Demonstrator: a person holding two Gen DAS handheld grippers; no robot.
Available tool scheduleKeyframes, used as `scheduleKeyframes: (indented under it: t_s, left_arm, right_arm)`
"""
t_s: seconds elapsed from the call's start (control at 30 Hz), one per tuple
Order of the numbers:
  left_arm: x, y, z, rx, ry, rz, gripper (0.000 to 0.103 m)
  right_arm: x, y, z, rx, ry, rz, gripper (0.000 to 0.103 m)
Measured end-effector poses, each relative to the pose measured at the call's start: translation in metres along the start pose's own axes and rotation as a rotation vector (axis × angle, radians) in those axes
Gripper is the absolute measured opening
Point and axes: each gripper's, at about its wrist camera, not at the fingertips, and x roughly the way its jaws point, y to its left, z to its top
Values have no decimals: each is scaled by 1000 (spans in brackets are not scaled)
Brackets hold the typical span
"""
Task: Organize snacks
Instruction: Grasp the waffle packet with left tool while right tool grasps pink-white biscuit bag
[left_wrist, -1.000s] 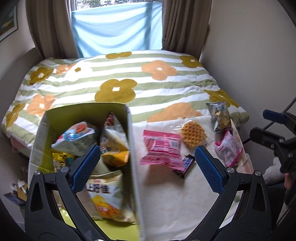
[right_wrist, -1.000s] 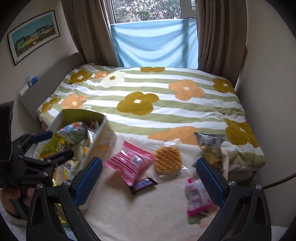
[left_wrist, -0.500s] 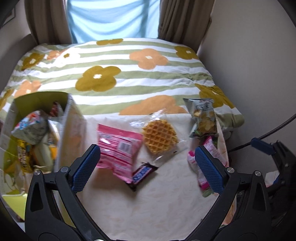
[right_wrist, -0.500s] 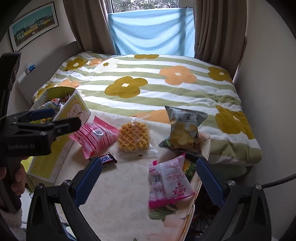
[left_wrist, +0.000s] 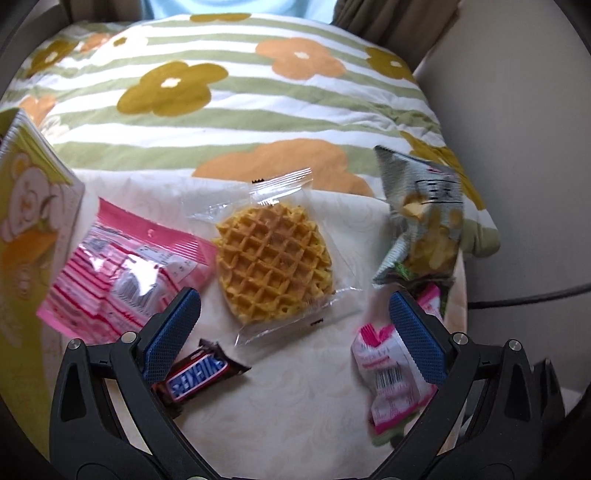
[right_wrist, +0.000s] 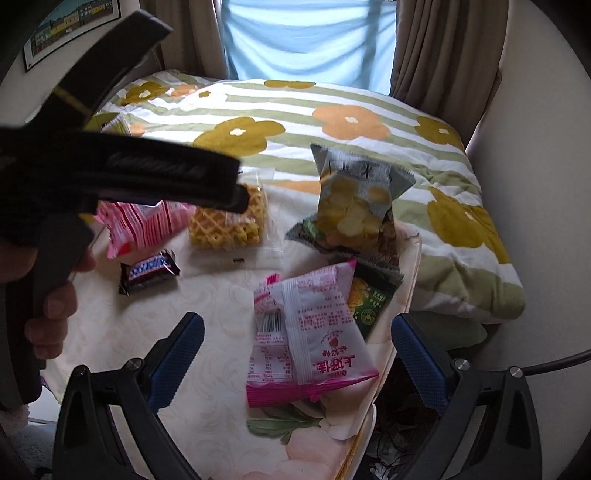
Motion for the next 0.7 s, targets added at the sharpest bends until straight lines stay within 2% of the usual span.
scheduleKeyframes:
  t_s: [0.13, 0.53, 0.7]
  left_arm:
    - [24, -4, 7, -7, 13, 31, 101]
    - [62, -12, 23, 34, 23, 156, 101]
    - [68, -9, 21, 53, 25, 149, 99]
  right_arm:
    - [14, -4, -7, 8, 16, 31, 101]
    - [37, -2, -9, -51, 35, 35, 101]
    - [43, 4, -10, -97, 39, 27, 101]
